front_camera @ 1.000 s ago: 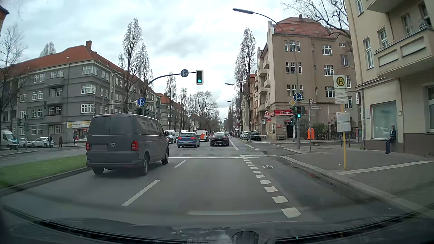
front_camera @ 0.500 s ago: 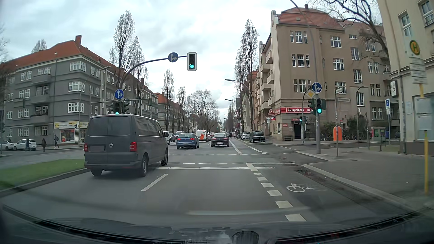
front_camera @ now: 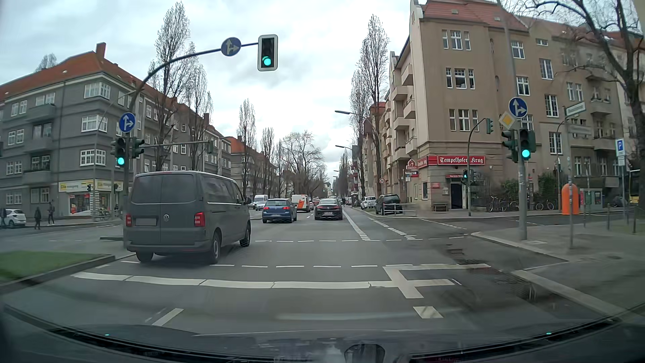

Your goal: Follow the waypoints while adhering to traffic rules and regulations

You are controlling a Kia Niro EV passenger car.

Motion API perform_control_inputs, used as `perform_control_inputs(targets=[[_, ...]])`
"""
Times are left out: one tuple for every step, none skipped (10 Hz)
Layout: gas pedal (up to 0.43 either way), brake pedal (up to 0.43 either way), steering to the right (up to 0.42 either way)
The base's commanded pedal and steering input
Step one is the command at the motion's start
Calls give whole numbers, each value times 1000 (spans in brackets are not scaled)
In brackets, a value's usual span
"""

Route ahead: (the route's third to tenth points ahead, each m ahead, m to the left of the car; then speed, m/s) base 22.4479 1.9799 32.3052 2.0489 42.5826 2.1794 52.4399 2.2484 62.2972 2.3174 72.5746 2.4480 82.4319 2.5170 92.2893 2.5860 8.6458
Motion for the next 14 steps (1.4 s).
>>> perform_control_inputs(targets=[[0,134,-2],[0,134,-2],[0,128,-2],[0,122,-2],[0,104,-2],[0,55,-2],[0,18,-2],[0,12,-2],[0,12,-2],[0,12,-2],[0,24,-2],[0,12,-2],[0,12,-2],[0,12,-2]])
